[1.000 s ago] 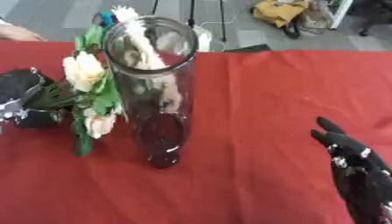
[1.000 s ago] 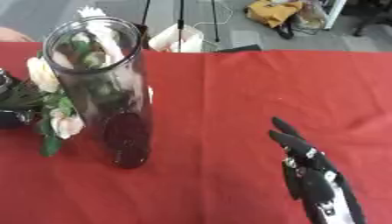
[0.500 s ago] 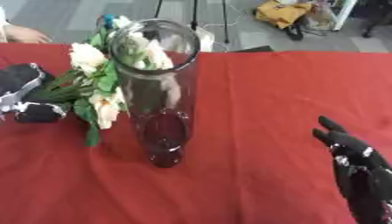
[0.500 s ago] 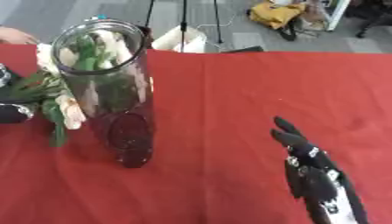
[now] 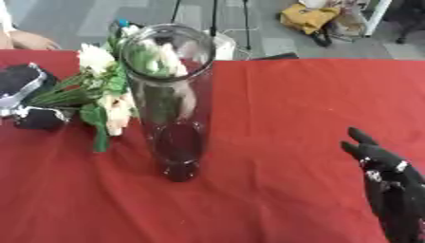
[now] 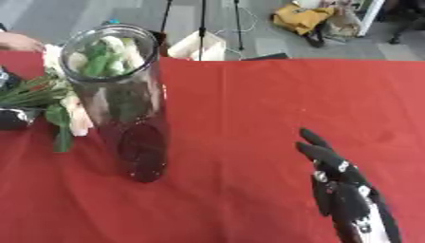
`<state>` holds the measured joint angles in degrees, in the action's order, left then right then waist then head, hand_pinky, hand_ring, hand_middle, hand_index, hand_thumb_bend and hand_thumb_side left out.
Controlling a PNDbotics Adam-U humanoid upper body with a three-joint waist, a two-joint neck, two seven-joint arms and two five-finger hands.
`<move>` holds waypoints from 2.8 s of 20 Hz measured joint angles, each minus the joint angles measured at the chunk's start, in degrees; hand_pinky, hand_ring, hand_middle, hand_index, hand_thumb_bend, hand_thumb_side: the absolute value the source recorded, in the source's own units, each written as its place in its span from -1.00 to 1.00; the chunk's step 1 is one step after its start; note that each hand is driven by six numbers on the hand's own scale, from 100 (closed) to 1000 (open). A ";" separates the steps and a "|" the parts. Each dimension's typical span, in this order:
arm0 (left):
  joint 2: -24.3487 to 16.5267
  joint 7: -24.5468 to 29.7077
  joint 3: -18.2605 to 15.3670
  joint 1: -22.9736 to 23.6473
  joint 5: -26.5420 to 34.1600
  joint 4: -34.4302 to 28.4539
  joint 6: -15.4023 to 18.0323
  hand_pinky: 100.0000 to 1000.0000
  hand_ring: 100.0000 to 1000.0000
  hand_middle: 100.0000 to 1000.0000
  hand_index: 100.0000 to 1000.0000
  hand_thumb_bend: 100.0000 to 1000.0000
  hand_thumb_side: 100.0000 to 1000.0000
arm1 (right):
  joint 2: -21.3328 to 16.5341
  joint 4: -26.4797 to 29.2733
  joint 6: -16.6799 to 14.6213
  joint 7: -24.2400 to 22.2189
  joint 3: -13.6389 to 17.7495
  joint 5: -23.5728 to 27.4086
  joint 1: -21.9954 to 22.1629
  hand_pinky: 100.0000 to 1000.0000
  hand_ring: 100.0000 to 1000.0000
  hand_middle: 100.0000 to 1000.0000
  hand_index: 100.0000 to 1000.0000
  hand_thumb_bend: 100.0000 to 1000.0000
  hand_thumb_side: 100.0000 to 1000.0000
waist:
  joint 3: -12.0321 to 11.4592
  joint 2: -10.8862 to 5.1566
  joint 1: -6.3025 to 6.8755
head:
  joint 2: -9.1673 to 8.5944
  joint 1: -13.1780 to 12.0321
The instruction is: Arrange flowers into the vase.
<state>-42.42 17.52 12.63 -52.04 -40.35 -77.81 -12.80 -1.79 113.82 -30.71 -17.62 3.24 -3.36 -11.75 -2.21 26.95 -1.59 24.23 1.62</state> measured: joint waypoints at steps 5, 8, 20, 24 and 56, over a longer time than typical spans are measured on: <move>-0.44 -1.09 -0.55 0.17 1.62 -0.43 -1.52 -1.00 -1.00 -1.00 -0.99 -1.00 -0.48 | -0.08 0.00 -0.02 0.01 0.15 0.34 0.21 0.88 1.00 -0.87 0.70 -1.00 1.00 | -0.06 -0.36 -0.06 | 0.01 0.00; -0.51 -1.45 -0.58 0.35 2.49 -0.43 -1.88 -1.00 -1.00 -1.00 -0.94 -1.00 -0.01 | -0.11 0.00 -0.01 0.01 0.27 0.49 0.22 0.88 1.00 -0.87 0.70 -1.00 1.00 | -0.09 -0.50 -0.02 | 0.01 0.00; -0.93 4.90 -0.69 0.68 7.36 -0.55 3.69 -1.00 -1.00 -0.99 -0.52 -1.00 0.17 | -0.14 0.00 0.40 0.25 0.29 0.50 0.12 0.89 1.00 -0.88 0.70 -1.00 1.00 | 0.06 -0.50 0.10 | 0.00 0.00; -0.93 6.16 -0.87 0.68 7.60 -0.55 4.60 -1.00 -1.00 -1.00 -0.76 -1.00 -0.14 | -0.13 0.00 0.60 0.42 0.29 0.45 0.08 0.90 1.00 -0.89 0.70 -1.00 1.00 | 0.07 -0.46 0.08 | -0.01 0.01; -2.00 -22.62 -3.52 1.15 13.54 -2.98 -5.16 -1.00 -1.00 -1.00 -1.00 -1.00 -0.33 | -0.05 0.00 0.64 0.78 0.26 0.07 0.74 0.88 1.00 -0.87 0.69 -1.00 1.00 | -0.42 -1.33 -0.62 | 0.97 0.83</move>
<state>-44.42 -5.10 9.10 -50.89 -26.81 -80.80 -17.95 -1.84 113.82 -30.07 -16.84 3.49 -3.29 -11.02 -2.64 25.62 -2.21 25.20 2.46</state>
